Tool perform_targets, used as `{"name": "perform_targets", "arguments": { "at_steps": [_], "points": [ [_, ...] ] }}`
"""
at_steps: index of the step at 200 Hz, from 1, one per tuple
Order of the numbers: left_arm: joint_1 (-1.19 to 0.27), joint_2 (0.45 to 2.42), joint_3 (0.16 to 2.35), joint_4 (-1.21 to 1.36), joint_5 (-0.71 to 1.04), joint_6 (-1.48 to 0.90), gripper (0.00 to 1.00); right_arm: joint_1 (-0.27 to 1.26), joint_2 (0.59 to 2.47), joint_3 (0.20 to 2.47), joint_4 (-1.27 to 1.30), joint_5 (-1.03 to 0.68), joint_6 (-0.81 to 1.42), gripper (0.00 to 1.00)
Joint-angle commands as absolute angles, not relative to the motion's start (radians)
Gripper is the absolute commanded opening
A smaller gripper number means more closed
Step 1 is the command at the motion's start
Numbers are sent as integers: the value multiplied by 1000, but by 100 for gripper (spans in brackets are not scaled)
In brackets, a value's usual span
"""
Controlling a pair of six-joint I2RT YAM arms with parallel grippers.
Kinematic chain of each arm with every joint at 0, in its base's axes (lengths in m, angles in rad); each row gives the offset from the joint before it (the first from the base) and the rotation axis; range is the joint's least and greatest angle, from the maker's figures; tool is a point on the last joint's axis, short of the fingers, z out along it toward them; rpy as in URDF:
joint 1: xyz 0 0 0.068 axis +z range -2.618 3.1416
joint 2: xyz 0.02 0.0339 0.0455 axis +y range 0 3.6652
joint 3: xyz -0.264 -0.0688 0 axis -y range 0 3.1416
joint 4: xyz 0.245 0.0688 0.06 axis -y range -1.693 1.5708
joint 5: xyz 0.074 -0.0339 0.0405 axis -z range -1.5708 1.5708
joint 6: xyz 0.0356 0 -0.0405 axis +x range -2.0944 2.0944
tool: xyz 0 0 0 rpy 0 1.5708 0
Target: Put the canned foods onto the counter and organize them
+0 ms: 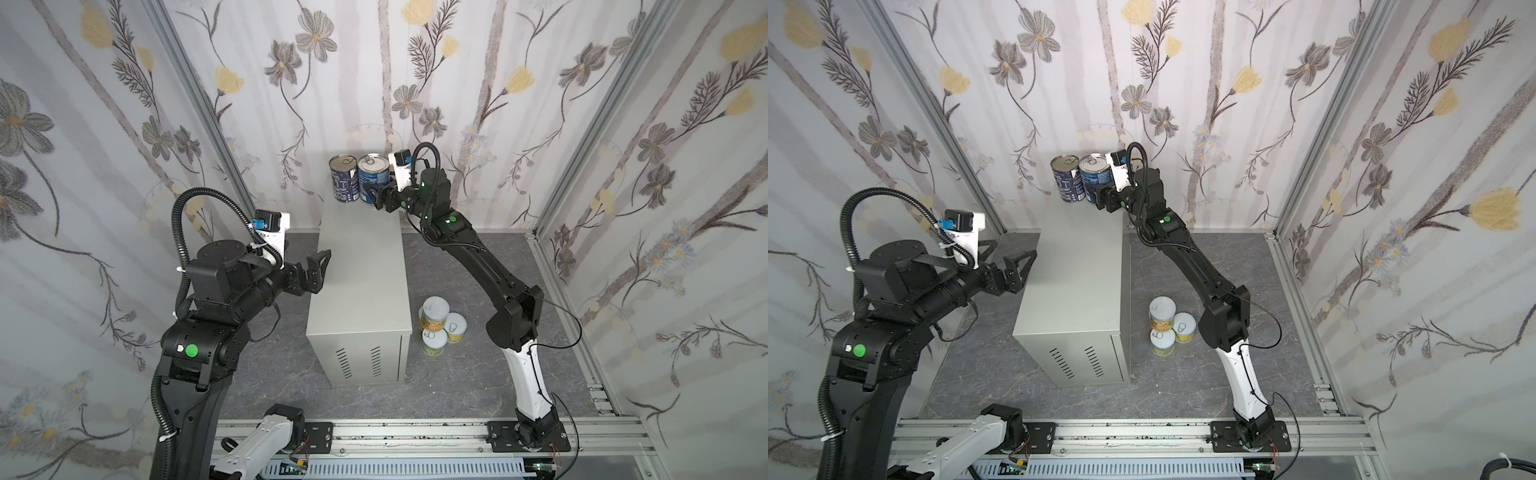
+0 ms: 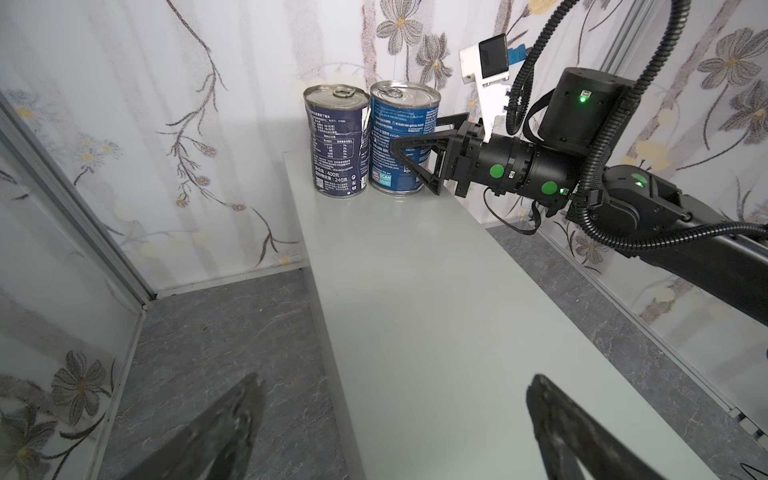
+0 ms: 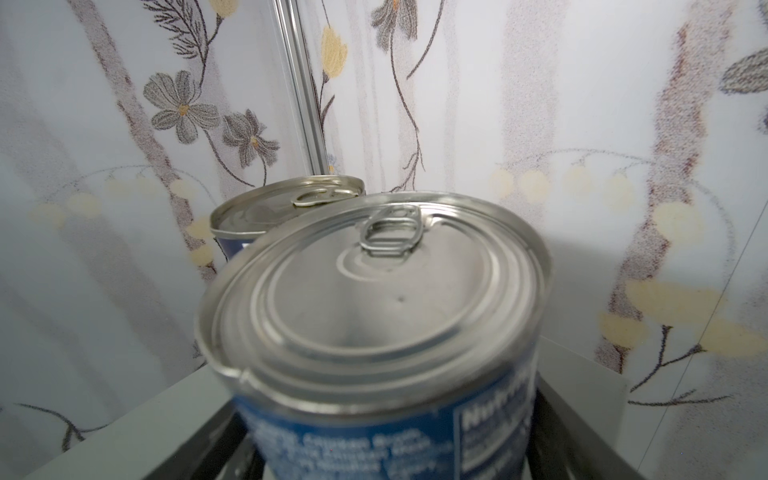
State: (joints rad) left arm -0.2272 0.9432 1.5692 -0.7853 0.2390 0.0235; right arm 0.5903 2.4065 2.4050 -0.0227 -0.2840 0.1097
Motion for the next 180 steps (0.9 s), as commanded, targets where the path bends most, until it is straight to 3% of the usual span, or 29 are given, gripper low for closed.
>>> {"name": "perform_targets", "arguments": {
  "at_steps": [1, 180],
  "points": [
    [-226, 938, 1565, -764, 249, 30, 100, 598, 2418, 2404, -48, -307, 101, 80],
    [-226, 921, 1545, -740, 259, 30, 100, 566, 2443, 2444, -70, -304, 152, 79]
  ]
}}
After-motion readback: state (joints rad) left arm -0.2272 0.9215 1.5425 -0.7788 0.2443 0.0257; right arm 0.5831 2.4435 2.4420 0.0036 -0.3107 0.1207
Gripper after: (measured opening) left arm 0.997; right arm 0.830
